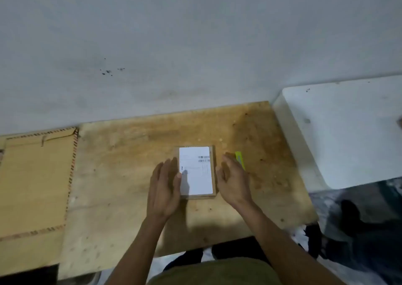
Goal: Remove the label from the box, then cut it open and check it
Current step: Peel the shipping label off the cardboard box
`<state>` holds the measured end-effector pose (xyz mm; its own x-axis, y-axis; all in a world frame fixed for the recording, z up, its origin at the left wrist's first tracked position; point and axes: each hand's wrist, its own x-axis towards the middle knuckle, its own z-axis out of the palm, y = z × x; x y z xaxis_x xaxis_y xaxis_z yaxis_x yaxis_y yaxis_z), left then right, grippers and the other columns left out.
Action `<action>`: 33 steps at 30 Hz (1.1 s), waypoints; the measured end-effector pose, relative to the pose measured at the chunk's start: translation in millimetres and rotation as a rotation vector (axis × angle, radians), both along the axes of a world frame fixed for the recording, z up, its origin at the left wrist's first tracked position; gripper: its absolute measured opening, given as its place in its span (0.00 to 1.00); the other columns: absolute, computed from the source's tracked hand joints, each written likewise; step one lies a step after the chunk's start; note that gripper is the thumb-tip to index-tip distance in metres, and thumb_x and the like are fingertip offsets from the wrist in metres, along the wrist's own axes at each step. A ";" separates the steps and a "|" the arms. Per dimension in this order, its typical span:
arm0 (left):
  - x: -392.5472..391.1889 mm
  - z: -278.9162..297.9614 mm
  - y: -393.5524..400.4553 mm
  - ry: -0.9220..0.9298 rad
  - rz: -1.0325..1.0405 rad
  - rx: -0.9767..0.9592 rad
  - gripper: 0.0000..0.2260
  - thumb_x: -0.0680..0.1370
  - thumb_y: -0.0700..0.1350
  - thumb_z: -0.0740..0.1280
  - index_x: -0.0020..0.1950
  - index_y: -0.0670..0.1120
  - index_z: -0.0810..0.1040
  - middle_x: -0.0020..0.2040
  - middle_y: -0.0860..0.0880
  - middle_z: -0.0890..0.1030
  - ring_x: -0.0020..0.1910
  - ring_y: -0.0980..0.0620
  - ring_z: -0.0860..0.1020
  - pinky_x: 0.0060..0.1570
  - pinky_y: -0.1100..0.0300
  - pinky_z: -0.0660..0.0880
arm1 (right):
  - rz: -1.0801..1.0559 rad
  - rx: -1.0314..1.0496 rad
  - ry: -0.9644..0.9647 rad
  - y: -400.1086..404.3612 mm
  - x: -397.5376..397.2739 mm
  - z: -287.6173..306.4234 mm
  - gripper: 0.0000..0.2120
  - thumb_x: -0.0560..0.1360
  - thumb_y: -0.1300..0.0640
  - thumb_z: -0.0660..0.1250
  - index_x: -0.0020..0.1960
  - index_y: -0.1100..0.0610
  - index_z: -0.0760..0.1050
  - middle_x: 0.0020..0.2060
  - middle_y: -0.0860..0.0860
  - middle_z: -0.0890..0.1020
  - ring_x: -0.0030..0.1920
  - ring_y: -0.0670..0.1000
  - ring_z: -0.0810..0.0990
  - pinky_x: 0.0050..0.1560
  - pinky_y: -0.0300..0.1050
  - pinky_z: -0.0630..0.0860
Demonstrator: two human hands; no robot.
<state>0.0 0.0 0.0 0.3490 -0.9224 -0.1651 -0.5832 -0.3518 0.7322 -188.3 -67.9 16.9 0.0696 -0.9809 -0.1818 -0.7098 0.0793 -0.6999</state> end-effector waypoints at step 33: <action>-38.1 -68.7 -27.5 -0.073 0.038 -0.076 0.28 0.83 0.53 0.56 0.81 0.46 0.54 0.82 0.42 0.48 0.80 0.47 0.50 0.73 0.46 0.64 | -0.011 -0.123 0.168 -64.2 36.7 -51.1 0.10 0.75 0.53 0.69 0.54 0.53 0.82 0.50 0.53 0.78 0.55 0.57 0.74 0.55 0.50 0.73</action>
